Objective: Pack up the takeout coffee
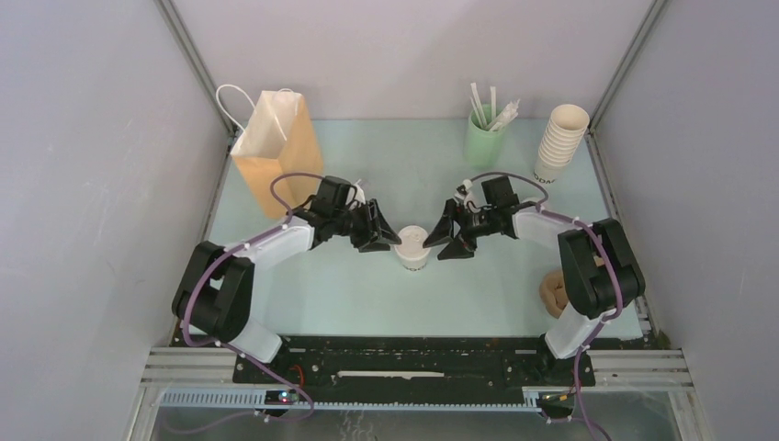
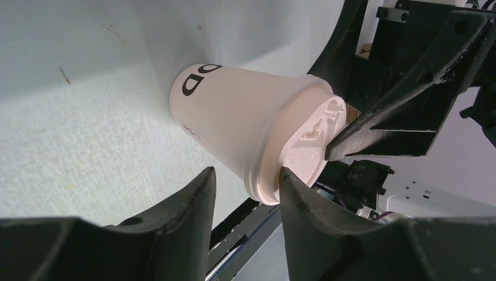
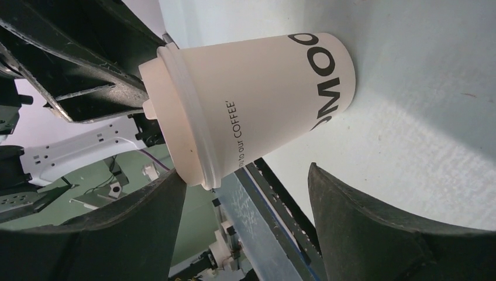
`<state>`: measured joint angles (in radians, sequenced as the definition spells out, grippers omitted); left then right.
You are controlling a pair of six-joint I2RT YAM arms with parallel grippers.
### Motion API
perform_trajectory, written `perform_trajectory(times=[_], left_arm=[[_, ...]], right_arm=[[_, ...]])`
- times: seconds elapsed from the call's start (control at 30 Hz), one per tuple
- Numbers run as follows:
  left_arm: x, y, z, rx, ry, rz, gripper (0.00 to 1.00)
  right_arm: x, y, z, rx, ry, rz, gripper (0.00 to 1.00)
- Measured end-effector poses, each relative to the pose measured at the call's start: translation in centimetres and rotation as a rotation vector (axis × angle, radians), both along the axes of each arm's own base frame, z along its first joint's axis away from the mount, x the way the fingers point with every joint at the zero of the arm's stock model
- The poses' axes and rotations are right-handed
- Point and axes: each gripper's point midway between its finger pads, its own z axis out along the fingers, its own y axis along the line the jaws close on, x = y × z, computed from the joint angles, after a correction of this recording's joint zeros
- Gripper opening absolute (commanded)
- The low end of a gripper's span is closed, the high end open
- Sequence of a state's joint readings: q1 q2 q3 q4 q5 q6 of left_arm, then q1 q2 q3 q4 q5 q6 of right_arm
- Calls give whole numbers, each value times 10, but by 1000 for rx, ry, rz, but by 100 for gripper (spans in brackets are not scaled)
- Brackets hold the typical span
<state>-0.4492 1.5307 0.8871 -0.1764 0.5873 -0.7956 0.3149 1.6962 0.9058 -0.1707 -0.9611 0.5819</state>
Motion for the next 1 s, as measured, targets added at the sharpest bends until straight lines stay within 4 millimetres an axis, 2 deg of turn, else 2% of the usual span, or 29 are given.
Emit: perform_trajectory(times=[0.1,0.17,0.23,0.33,0.4,0.5,0.57,0.7,0.77,0.83,1.0], left_arm=[[0,2,0,19,5,-1,60],[1,4,1,40,10,5,72],[2,5,3,53,12,9,84],[5,7,9,74,4,18,93],[7,11,18,95,-10,31,96],[7,25,38,157,-72,67,99],[2,39,58,187,-137,102,99],[-13,65,103,197,-274,185,100],[-23,80,121,199,-343,238,100],[-33,93,124,211,-372,278,100],[-55,118,97,291,-331,331,100]], right_arm=[[1,-2,0,-43,12,-12,90],[7,-8,3,-111,-9,-40,97],[11,-15,12,-179,-55,-61,100],[15,-20,36,-290,-175,-63,100],[18,-12,58,-391,-301,-31,100],[23,11,84,-512,-470,37,100],[26,25,92,-598,-556,79,100],[26,43,83,-764,-648,170,100],[24,43,73,-833,-658,214,100],[22,39,63,-890,-657,249,100],[19,31,54,-943,-644,291,100]])
